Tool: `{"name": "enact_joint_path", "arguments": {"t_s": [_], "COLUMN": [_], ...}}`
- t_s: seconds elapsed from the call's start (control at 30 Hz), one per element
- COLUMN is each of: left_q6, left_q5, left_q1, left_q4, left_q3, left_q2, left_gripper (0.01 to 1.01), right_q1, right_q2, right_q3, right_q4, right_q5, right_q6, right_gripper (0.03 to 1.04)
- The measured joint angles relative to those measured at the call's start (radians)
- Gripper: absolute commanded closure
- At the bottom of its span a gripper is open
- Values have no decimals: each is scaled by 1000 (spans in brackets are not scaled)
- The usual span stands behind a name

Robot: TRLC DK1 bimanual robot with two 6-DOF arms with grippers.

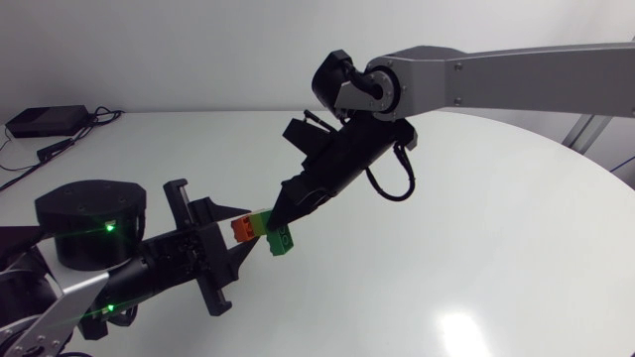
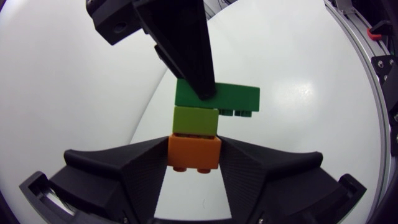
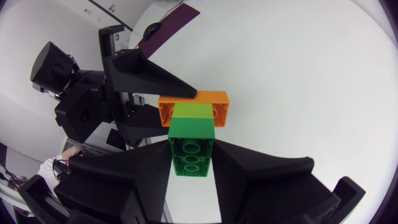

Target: Separate the duplo bricks

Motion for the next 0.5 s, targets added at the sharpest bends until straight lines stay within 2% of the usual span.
{"name": "enact_joint_path", "arguments": {"t_s": [0.2, 0.4, 0.5], "left_q6": [4, 6, 8], "left_q5": [3, 12, 18], "left_q1": [-4, -4, -4], "left_q4": [-5, -14, -17], "left_q3": [0, 0, 0], "left_q2": [-10, -10, -10], "left_gripper": [651, 711, 711], "right_q1": [0, 0, 0], "right_q2": [-2, -2, -2], "right_q3": [-2, -2, -2], "right_q4": [3, 2, 0], "right_q5": [0, 0, 1], "right_q6": [0, 8, 11], "right_gripper": [810, 810, 810]}}
